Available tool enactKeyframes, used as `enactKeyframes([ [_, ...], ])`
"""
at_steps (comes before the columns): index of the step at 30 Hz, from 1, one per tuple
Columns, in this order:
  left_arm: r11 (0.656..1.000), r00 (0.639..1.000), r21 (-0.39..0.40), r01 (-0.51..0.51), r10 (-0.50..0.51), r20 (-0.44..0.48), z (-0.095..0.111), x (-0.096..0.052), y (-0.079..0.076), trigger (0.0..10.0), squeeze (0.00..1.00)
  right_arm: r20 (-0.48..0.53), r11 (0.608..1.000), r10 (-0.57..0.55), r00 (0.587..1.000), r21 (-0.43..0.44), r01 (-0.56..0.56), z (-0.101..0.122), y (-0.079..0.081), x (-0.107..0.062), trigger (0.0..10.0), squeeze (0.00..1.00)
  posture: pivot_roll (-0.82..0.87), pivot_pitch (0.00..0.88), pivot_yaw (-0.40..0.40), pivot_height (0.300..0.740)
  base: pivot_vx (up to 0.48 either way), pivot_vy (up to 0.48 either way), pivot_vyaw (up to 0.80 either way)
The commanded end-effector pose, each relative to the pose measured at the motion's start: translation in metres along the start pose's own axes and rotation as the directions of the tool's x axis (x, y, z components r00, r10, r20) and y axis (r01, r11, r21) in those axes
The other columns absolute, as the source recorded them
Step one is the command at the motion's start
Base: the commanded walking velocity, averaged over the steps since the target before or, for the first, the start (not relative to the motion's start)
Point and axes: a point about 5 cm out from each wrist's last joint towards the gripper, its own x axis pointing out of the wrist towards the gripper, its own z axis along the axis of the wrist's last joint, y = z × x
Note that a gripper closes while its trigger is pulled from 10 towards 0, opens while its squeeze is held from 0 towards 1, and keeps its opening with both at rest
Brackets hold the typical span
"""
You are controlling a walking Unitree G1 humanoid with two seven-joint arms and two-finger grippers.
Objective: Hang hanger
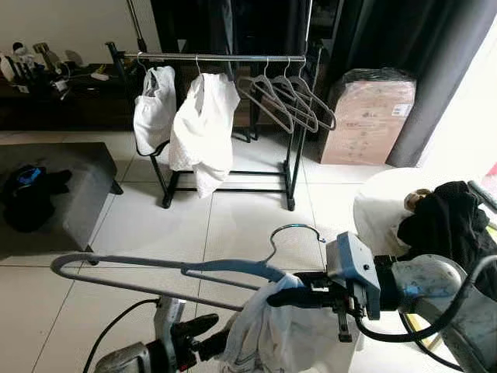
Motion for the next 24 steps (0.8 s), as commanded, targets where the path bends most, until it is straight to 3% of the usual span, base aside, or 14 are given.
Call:
enactKeyframes([
  [1, 1.0, 0.998, -0.017, 0.011, -0.012, -0.056, -0.01, 0.002, 0.0, 10.0, 0.0, 0.005, 0.999, 0.029, 1.0, -0.035, -0.029, 0.007, 0.003, 0.002, 0.0, 0.0, -0.13, 0.131, -0.031, 0.74, 0.0, 0.0, 0.0],
  [10, 1.0, 0.995, -0.021, -0.008, 0.006, -0.105, -0.002, 0.003, 0.009, 10.0, 0.0, 0.008, 0.997, 0.052, 0.999, -0.062, -0.051, 0.012, 0.004, 0.006, 0.0, 0.0, -0.13, 0.125, -0.02, 0.74, 0.0, 0.0, 0.0],
  [14, 1.0, 0.97, 0.003, 0.001, -0.001, -0.242, -0.009, 0.002, 0.012, 10.0, 0.0, 0.006, 0.995, 0.057, 0.998, -0.076, -0.056, 0.014, 0.003, 0.009, 0.0, 0.0, -0.13, 0.115, -0.014, 0.74, 0.0, 0.0, 0.0],
  [18, 0.999, 0.957, 0.03, -0.022, 0.029, -0.288, -0.011, 0.002, 0.013, 10.0, 0.0, 0.001, 0.995, 0.055, 0.999, -0.08, -0.054, 0.014, 0.003, 0.009, 0.0, 0.0, -0.13, 0.114, -0.014, 0.74, 0.0, 0.0, 0.0],
  [21, 0.995, 0.943, 0.067, -0.071, 0.089, -0.32, -0.012, 0.002, 0.018, 1.6, 0.0, -0.004, 0.995, 0.053, 0.999, -0.083, -0.053, 0.014, 0.002, 0.01, 0.0, 0.0, -0.12, 0.112, -0.013, 0.74, 0.0, 0.0, 0.0],
  [22, 0.995, 0.943, 0.067, -0.071, 0.089, -0.32, -0.012, 0.002, 0.018, 1.6, 0.0, -0.004, 0.995, 0.053, 0.999, -0.083, -0.053, 0.014, 0.002, 0.01, 0.0, 0.0, -0.12, 0.112, -0.013, 0.74, 0.0, 0.0, 0.0],
  [23, 0.995, 0.942, 0.071, -0.07, 0.089, -0.323, -0.012, 0.002, 0.018, 0.0, 0.0, -0.005, 0.995, 0.053, 0.999, -0.083, -0.053, 0.014, 0.002, 0.01, 0.0, 0.0, -0.12, 0.113, -0.013, 0.74, 0.0, 0.0, 0.0],
  [24, 0.994, 0.941, 0.077, -0.072, 0.094, -0.326, -0.011, 0.002, 0.019, 0.0, 0.0, -0.008, 0.995, 0.053, 0.999, -0.084, -0.054, 0.013, 0.002, 0.011, 0.0, 0.0, -0.12, 0.114, -0.014, 0.74, 0.0, 0.0, 0.0],
])
